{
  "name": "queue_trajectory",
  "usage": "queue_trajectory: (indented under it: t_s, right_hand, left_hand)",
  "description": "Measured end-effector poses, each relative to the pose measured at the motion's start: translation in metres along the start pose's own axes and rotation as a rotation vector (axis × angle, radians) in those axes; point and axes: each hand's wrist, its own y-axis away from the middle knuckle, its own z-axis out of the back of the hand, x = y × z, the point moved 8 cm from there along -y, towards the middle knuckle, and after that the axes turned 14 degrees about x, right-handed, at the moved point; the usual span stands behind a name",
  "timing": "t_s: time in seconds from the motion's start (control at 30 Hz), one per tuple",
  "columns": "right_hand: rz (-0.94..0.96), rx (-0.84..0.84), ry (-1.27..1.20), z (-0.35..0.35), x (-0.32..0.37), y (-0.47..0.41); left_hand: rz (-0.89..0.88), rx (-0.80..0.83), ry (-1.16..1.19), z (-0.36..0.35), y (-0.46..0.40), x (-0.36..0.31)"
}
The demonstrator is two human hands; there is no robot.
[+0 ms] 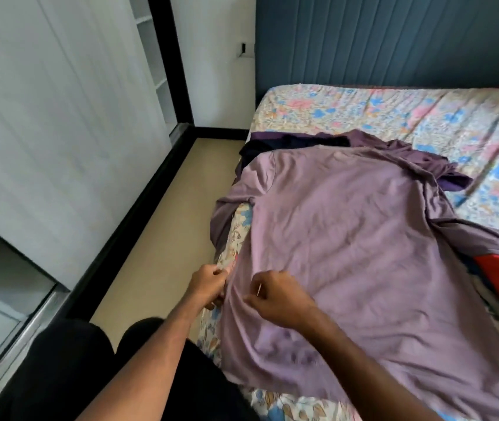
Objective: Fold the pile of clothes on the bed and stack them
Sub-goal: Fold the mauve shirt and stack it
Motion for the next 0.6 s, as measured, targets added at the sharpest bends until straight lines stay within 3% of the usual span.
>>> queue_trajectory:
  t_s: [0.2,0.37,0.6]
  right_hand:
    - [-0.186,-0.236,-0.05,0.086,-0.031,-0.111]
    - [-0.33,-0.314,-0.078,0.102,-0.052,-0.177]
    - [-0.272,-0.184,0.188,0.108,-0.075,-0.239]
  left_hand:
    - [-0.114,-0.115,-0.028,0.052,-0.069,-0.054]
    - [-0.207,-0.116,-0.078,0.079,-0.13,-0.116]
    - [-0.213,0.014,0.088,0.085,-0.197,-0.133]
